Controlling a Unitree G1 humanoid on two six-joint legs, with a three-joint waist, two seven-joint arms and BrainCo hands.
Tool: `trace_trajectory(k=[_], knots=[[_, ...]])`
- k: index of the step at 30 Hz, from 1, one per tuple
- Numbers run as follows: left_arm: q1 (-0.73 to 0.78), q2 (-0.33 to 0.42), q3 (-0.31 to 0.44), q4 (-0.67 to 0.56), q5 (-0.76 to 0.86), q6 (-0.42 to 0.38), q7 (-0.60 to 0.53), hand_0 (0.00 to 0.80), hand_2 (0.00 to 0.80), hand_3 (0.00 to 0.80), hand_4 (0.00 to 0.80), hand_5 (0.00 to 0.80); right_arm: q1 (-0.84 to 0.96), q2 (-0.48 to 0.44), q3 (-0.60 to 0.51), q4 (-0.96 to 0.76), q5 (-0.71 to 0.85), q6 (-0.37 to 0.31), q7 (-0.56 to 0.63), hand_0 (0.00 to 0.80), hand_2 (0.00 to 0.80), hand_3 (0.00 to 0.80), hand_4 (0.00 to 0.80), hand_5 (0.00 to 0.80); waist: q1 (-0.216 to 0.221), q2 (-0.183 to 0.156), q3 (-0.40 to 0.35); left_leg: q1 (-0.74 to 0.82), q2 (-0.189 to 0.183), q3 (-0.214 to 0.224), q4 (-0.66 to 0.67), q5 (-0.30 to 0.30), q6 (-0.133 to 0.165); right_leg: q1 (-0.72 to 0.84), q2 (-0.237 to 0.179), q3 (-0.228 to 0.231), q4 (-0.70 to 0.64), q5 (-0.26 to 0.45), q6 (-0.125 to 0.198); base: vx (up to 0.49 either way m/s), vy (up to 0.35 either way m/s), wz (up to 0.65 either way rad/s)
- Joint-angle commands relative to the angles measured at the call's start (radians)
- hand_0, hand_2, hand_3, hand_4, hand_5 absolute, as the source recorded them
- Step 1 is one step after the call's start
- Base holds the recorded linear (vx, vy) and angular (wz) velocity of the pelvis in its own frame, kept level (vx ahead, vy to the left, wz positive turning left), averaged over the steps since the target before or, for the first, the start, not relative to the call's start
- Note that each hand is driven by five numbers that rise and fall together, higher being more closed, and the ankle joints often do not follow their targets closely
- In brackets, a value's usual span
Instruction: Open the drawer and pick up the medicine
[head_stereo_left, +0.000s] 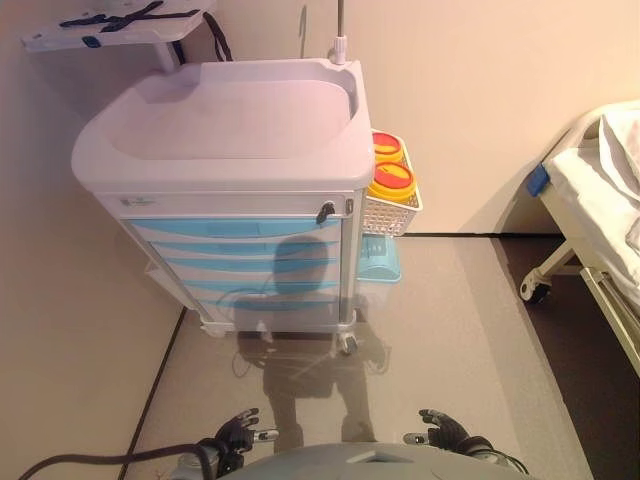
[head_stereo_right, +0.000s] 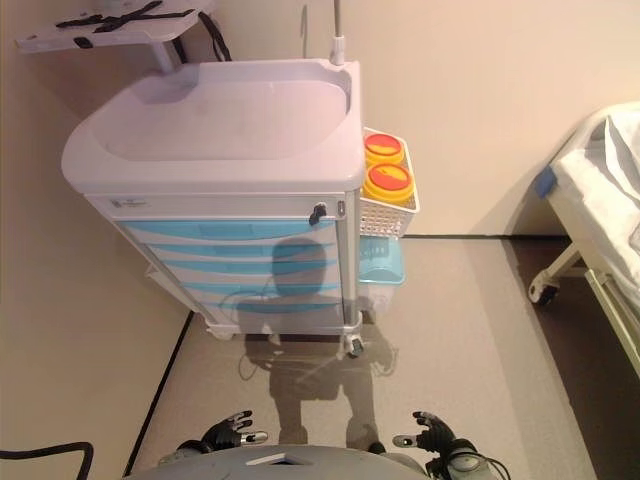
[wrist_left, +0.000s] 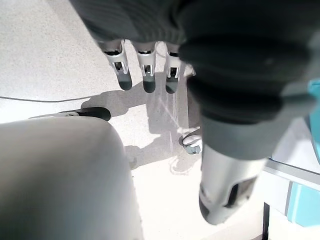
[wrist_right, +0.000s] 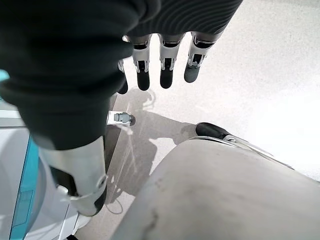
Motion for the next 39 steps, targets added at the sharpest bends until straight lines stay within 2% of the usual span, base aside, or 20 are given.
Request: trace_trajectory(k=[1,17,29,35,39], knots=[[-0.052,0.004,0.020,0.044,0.016,-0.042,-0.003,0.000,0.000,0.000,0.000,0.000,-0.055,0.012,0.029,0.025,-0.014,-0.032,0.009,0.000,0.000,0.000,0.000,0.000,0.010,-0.056,0.005,-0.018,-0.082,0.077,0.049,-0.109,0.040,0.027,-0.010,0.002,0.009,-0.047,0.054,0.000,0.000,0.00],[-0.048,0.009,0.042,0.056,0.010,-0.031,0.045,0.000,0.000,0.000,0.000,0.000,-0.051,0.017,0.020,0.042,-0.017,-0.043,0.008,0.000,0.000,0.000,0.000,0.000,0.010,-0.056,0.003,-0.022,-0.085,0.074,0.048,-0.107,0.043,0.021,-0.009,0.004,0.018,-0.051,0.052,0.000,0.000,0.00],[-0.037,0.006,0.078,0.067,-0.059,-0.042,0.064,0.000,0.000,0.000,0.000,0.000,-0.038,0.019,0.023,0.048,-0.033,-0.052,0.015,0.000,0.000,0.000,0.000,0.000,0.001,-0.056,0.018,-0.042,-0.098,0.068,0.088,-0.125,0.056,-0.001,-0.020,0.030,0.049,-0.059,0.051,0.047,0.010,0.00],[-0.065,0.008,0.076,0.055,-0.143,-0.058,0.065,0.000,0.000,0.000,0.000,0.000,-0.060,-0.004,0.032,0.024,-0.002,-0.056,-0.005,0.000,0.000,0.000,0.000,0.000,-0.008,-0.055,0.065,-0.112,-0.112,0.070,0.163,-0.146,0.074,-0.075,-0.027,0.057,0.105,-0.064,0.045,-0.023,0.069,-0.05],[-0.101,0.010,0.081,0.041,-0.255,-0.091,0.058,0.000,0.000,0.000,0.000,0.000,-0.089,-0.018,0.031,0.002,0.037,-0.063,-0.031,0.000,0.000,0.000,0.000,0.000,-0.023,-0.057,0.123,-0.166,-0.109,0.091,0.207,-0.157,0.086,-0.155,-0.034,0.086,0.173,-0.068,0.049,-0.071,0.101,-0.20]])
